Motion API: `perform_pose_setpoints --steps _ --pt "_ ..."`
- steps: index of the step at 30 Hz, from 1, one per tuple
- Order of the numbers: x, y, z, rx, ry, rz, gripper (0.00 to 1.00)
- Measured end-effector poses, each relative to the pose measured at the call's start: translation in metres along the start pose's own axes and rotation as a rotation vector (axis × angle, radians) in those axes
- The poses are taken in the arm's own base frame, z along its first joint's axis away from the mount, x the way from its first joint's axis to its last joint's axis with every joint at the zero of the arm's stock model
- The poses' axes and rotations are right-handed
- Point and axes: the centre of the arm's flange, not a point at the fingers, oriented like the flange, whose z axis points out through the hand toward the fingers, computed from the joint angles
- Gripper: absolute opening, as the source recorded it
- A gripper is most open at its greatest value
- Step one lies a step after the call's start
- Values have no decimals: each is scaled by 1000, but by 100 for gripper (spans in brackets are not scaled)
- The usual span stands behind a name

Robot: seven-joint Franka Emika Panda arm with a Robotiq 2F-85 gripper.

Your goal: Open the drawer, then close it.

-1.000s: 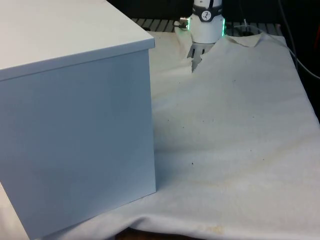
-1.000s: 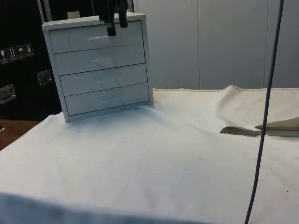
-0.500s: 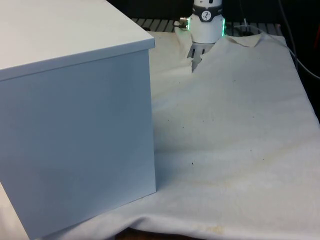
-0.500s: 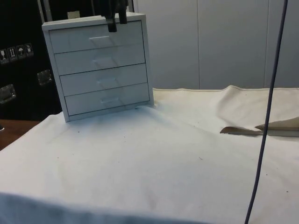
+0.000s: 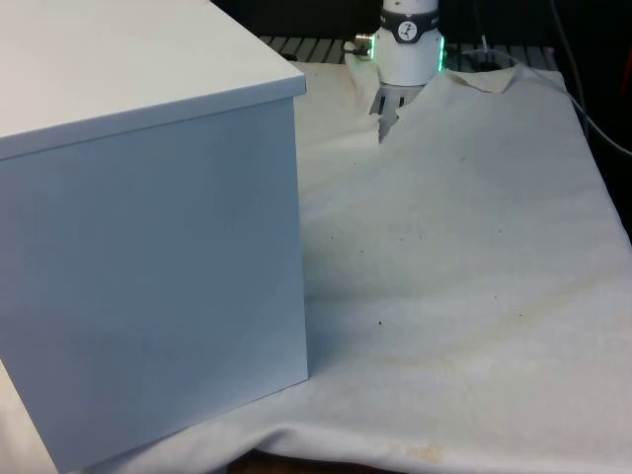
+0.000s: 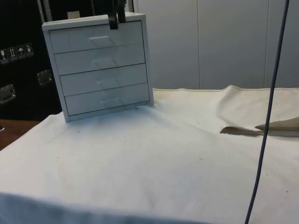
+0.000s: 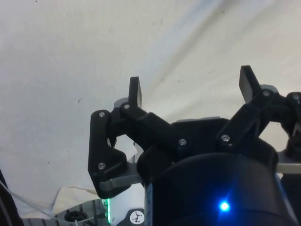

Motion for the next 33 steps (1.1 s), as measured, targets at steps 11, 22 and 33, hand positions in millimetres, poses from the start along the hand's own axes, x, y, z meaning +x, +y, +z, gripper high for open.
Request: perform_pose_setpoints --steps 11,22,33 --pt "0 1 0 0 1 -63 100" --pt "2 6 -1 -6 27 -134 100" --pt "4 6 -1 -12 43 -206 100"
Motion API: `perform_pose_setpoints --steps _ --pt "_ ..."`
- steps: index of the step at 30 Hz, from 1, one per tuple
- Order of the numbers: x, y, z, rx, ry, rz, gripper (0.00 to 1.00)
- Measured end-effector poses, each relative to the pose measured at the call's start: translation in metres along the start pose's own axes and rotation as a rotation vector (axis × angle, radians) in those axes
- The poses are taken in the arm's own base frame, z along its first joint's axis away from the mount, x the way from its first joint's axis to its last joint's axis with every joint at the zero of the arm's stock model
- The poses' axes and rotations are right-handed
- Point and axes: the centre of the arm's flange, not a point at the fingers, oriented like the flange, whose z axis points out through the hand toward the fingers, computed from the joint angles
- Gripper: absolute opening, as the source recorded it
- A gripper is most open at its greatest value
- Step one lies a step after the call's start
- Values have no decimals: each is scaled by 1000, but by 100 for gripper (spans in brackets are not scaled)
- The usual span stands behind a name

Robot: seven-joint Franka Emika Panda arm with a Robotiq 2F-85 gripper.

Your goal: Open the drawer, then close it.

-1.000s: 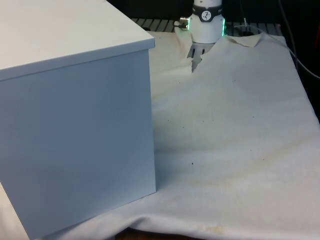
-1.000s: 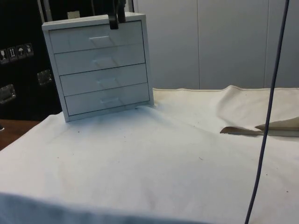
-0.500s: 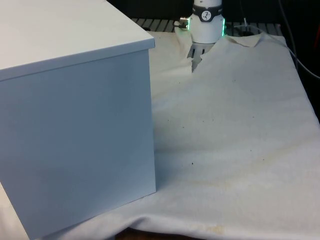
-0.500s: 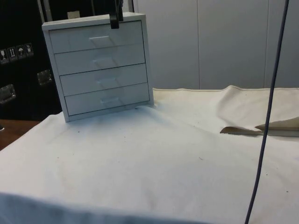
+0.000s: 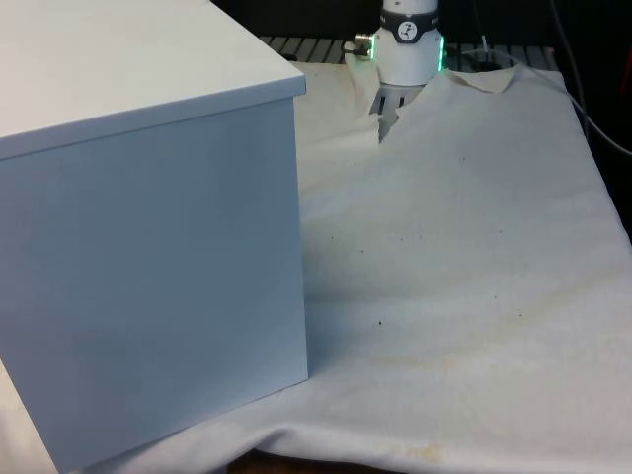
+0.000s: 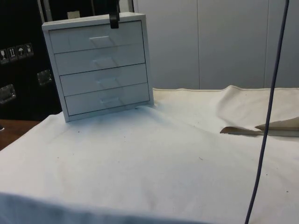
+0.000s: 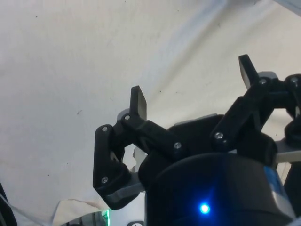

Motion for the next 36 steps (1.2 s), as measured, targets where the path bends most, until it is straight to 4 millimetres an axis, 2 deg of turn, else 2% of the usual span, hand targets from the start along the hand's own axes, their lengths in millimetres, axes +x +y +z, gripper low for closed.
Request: perform_pose_setpoints --steps 14,36 --pt "2 0 2 -10 25 -79 100" --pt "19 1 21 -65 63 -177 100"
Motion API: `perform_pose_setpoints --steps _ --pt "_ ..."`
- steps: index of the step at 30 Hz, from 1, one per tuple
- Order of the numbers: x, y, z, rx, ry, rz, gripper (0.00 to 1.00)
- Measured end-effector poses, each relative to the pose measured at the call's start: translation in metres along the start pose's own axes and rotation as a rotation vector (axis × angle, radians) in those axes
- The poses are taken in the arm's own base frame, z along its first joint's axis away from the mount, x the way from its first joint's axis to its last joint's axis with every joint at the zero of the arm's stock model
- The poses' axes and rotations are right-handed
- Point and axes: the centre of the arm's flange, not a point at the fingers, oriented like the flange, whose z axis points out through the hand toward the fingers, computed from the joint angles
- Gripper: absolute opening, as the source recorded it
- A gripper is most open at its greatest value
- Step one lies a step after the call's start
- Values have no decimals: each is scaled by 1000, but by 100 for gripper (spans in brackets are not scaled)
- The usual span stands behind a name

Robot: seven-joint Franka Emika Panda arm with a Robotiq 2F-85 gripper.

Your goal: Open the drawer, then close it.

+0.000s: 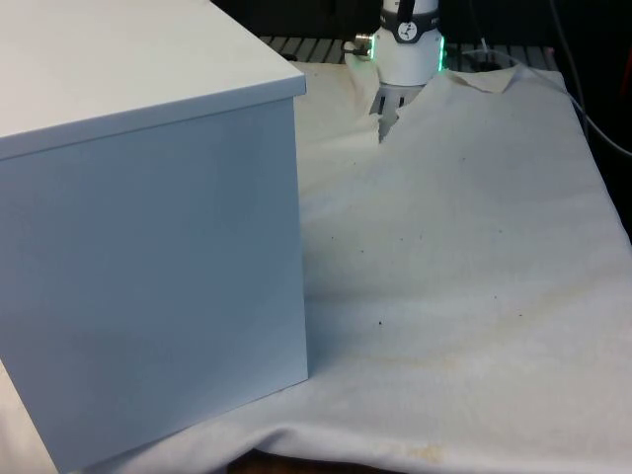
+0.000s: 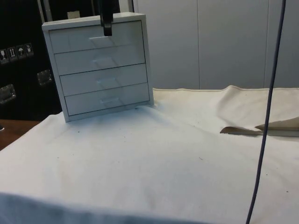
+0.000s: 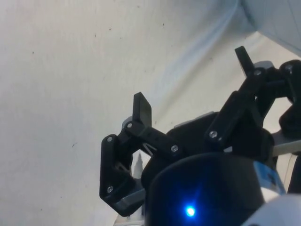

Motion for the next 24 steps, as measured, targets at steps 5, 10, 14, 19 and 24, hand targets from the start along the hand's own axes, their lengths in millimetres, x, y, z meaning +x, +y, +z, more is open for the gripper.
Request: perform_pose_setpoints --steps 5,10,14,19,24 --pt "3 1 4 -14 11 -20 100" --pt "7 0 6 -23 15 -45 100" --pt "8 1 7 -28 18 -59 100" --pt "6 6 10 -37 19 -86 100" --pt "4 9 11 -44 15 -101 100"
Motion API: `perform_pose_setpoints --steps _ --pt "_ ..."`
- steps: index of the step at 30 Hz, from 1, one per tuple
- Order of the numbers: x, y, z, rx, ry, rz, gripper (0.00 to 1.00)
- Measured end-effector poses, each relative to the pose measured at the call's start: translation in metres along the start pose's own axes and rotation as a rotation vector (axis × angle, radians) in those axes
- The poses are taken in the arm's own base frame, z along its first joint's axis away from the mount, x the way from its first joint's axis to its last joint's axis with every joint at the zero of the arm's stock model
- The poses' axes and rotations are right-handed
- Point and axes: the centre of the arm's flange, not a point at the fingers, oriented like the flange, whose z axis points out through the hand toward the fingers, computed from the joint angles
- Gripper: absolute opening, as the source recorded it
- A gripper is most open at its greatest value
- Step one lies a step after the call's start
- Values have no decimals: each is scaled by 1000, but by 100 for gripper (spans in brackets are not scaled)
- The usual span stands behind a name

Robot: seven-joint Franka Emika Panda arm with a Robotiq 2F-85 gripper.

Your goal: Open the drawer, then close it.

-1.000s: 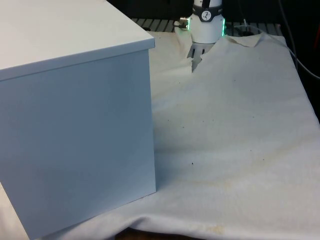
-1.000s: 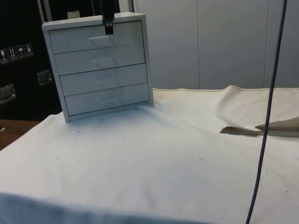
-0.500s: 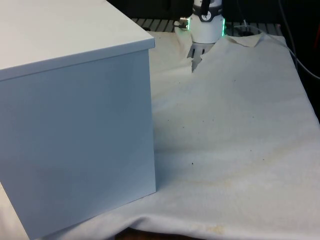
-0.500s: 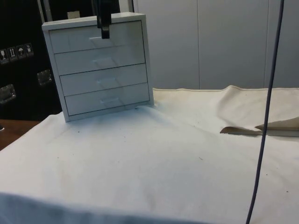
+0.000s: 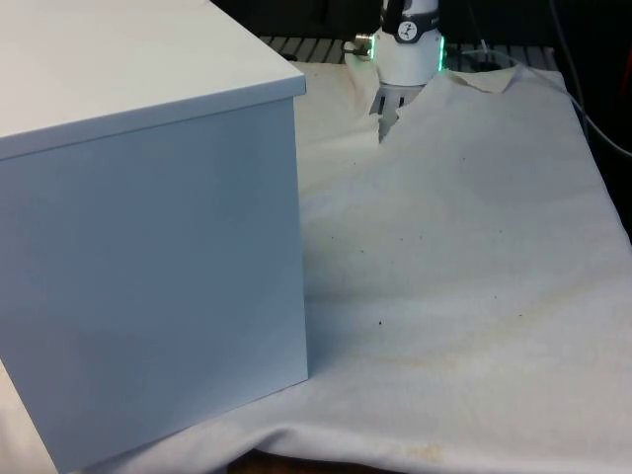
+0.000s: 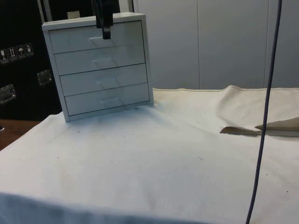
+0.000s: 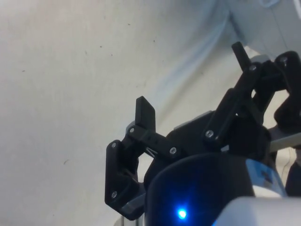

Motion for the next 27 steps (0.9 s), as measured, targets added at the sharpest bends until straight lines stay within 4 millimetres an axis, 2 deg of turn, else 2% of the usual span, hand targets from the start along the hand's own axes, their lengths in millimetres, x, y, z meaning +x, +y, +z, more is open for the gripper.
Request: perform_pose_setpoints --steps 27 --pt "3 11 12 -164 2 -36 100"
